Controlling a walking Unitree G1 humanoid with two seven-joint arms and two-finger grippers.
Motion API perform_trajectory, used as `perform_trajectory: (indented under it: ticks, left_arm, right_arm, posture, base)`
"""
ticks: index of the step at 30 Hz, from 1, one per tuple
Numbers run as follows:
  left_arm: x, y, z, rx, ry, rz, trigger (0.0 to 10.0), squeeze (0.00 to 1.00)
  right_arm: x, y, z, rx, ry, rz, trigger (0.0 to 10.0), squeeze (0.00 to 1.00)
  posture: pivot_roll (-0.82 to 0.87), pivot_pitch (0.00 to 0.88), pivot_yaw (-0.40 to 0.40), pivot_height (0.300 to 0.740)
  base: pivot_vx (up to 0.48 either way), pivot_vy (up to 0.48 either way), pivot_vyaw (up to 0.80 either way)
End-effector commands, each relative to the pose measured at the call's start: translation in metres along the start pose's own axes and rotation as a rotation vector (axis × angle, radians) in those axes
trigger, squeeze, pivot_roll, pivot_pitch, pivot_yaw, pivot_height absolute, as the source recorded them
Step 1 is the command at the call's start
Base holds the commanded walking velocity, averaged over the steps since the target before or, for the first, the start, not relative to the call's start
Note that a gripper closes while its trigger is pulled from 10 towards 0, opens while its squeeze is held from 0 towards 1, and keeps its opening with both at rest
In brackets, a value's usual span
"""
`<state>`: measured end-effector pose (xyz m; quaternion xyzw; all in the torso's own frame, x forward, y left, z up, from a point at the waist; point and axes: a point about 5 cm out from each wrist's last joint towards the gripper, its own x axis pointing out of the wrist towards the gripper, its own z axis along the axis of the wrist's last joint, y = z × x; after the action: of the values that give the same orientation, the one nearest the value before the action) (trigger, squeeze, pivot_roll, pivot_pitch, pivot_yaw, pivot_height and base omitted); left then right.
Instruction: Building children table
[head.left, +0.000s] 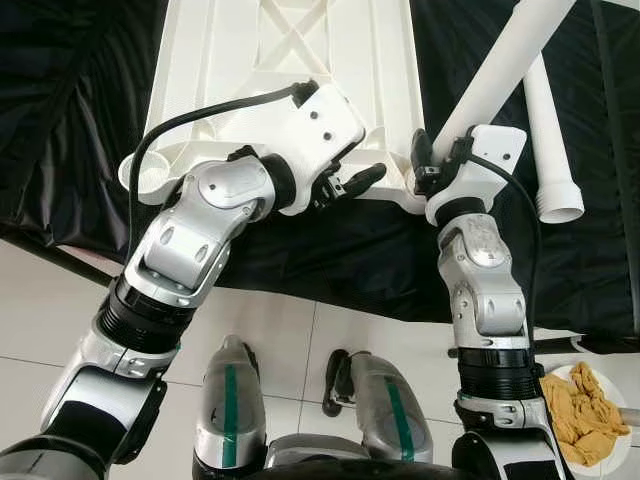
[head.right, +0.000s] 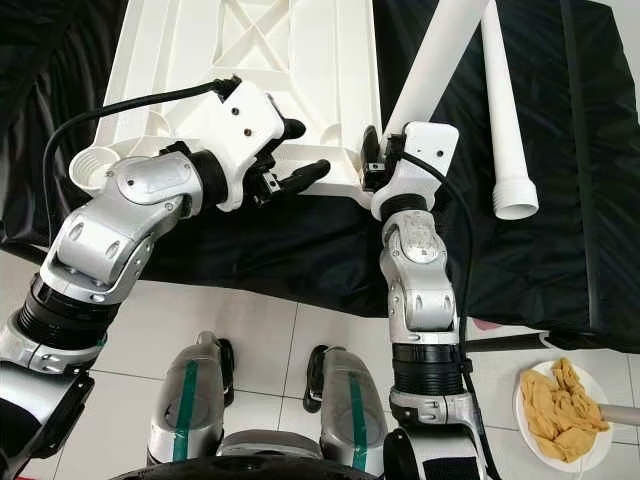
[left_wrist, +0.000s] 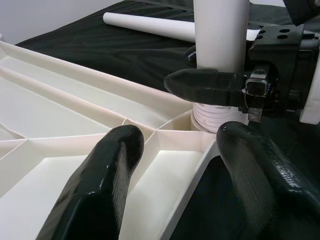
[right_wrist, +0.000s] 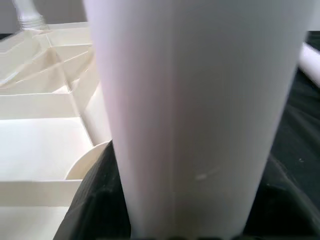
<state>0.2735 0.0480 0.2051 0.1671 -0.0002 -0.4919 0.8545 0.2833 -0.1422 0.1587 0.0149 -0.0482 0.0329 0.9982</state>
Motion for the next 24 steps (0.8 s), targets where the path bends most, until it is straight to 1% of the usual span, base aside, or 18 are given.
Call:
perform_trajectory:
  ticks: [1, 2, 3, 4, 5, 7, 8, 9, 10, 11, 12, 14, 15, 17, 19, 22, 23, 24]
  left_arm:
    - [0.001, -0.006, 0.005, 0.015, -0.025, -0.022, 10.0, 0.0]
    - [0.001, -0.005, 0.005, 0.015, -0.027, -0.022, 10.0, 0.0]
    - [0.001, -0.005, 0.006, 0.015, -0.028, -0.021, 10.0, 0.0]
    - [0.001, -0.005, 0.006, 0.015, -0.028, -0.021, 10.0, 0.0]
    - [0.001, -0.004, 0.006, 0.015, -0.029, -0.02, 10.0, 0.0]
    - [0.002, -0.004, 0.006, 0.015, -0.03, -0.02, 10.0, 0.0]
    - [0.002, -0.003, 0.007, 0.014, -0.032, -0.019, 10.0, 0.0]
    - [0.002, -0.003, 0.007, 0.014, -0.033, -0.019, 10.0, 0.0]
    - [0.003, -0.003, 0.007, 0.014, -0.034, -0.019, 10.0, 0.0]
    - [0.003, -0.003, 0.007, 0.014, -0.034, -0.019, 10.0, 0.0]
    - [0.003, -0.003, 0.007, 0.014, -0.034, -0.019, 10.0, 0.0]
    - [0.003, -0.001, 0.008, 0.015, -0.036, -0.017, 10.0, 0.0]
    - [0.003, -0.001, 0.008, 0.015, -0.036, -0.015, 10.0, 0.0]
    - [0.003, 0.0, 0.008, 0.016, -0.037, -0.014, 10.0, 0.0]
    - [0.002, 0.0, 0.009, 0.018, -0.037, -0.011, 10.0, 0.0]
    - [0.001, 0.0, 0.009, 0.019, -0.036, -0.01, 10.0, 0.0]
    - [0.001, 0.001, 0.009, 0.019, -0.034, -0.006, 10.0, 0.0]
    - [0.0, 0.001, 0.009, 0.019, -0.034, -0.003, 10.0, 0.0]
  right_arm:
    - [-0.001, 0.004, 0.012, 0.019, -0.062, 0.114, 0.0, 0.0]
    - [0.0, 0.004, 0.017, 0.016, -0.092, 0.278, 0.0, 0.0]
    - [0.0, 0.0, 0.018, 0.026, -0.085, 0.362, 0.0, 0.0]
    - [0.0, 0.0, 0.018, 0.026, -0.085, 0.362, 0.0, 0.0]
    - [0.0, -0.003, 0.018, 0.034, -0.08, 0.416, 0.0, 0.0]
    - [0.0, -0.005, 0.018, 0.041, -0.076, 0.44, 0.0, 0.0]
    - [0.002, -0.017, 0.017, -0.004, -0.044, 0.555, 0.0, 0.0]
    - [0.002, -0.021, 0.017, -0.026, -0.037, 0.592, 0.0, 0.0]
    - [0.003, -0.026, 0.017, -0.016, -0.011, 0.647, 0.0, 0.0]
    - [0.003, -0.026, 0.017, -0.016, -0.011, 0.647, 0.0, 0.0]
    - [0.003, -0.028, 0.017, -0.002, 0.004, 0.678, 0.0, 0.0]
    - [0.006, -0.037, 0.021, 0.03, 0.03, 0.771, 0.0, 0.0]
    - [0.009, -0.042, 0.022, 0.041, 0.039, 0.795, 0.0, 0.0]
    - [0.012, -0.046, 0.023, 0.049, 0.045, 0.808, 0.0, 0.0]
    - [0.018, -0.051, 0.02, 0.036, 0.074, 0.843, 0.0, 0.0]
    - [0.024, -0.054, 0.02, 0.04, 0.07, 0.844, 0.0, 0.0]
    - [0.027, -0.056, 0.022, 0.082, 0.05, 0.833, 0.0, 0.0]
    - [0.033, -0.058, 0.028, 0.155, 0.007, 0.797, 0.0, 0.0]
  posture:
    - [0.1, 0.057, -0.083, 0.74]
    - [0.1, 0.059, -0.081, 0.74]
    - [0.09, 0.062, -0.079, 0.74]
    - [0.09, 0.062, -0.079, 0.74]
    - [0.09, 0.063, -0.076, 0.74]
    - [0.09, 0.063, -0.076, 0.74]
    - [0.09, 0.067, -0.073, 0.74]
    - [0.09, 0.067, -0.073, 0.74]
    - [0.08, 0.073, -0.064, 0.74]
    - [0.08, 0.073, -0.064, 0.74]
    - [0.08, 0.073, -0.064, 0.74]
    - [0.09, 0.075, -0.064, 0.74]
    - [0.09, 0.077, -0.063, 0.74]
    - [0.09, 0.078, -0.063, 0.74]
    - [0.1, 0.082, -0.064, 0.74]
    - [0.1, 0.082, -0.063, 0.74]
    - [0.1, 0.083, -0.065, 0.74]
    - [0.11, 0.085, -0.067, 0.74]
  base:
    - [0.0, 0.0, 0.0]
    - [0.0, 0.0, 0.0]
    - [0.0, 0.0, 0.0]
    - [0.0, 0.0, 0.0]
    - [0.0, 0.0, 0.0]
    - [0.0, 0.0, 0.0]
    - [0.0, 0.0, 0.0]
    - [0.0, 0.0, 0.0]
    - [0.0, 0.0, 0.0]
    - [0.0, 0.0, 0.0]
    - [0.0, 0.0, 0.0]
    - [0.0, 0.0, 0.0]
    - [0.0, 0.0, 0.0]
    - [0.0, 0.0, 0.0]
    - [0.0, 0.0, 0.0]
    - [0.0, 0.0, 0.0]
    - [0.0, 0.0, 0.0]
    - [0.0, 0.0, 0.0]
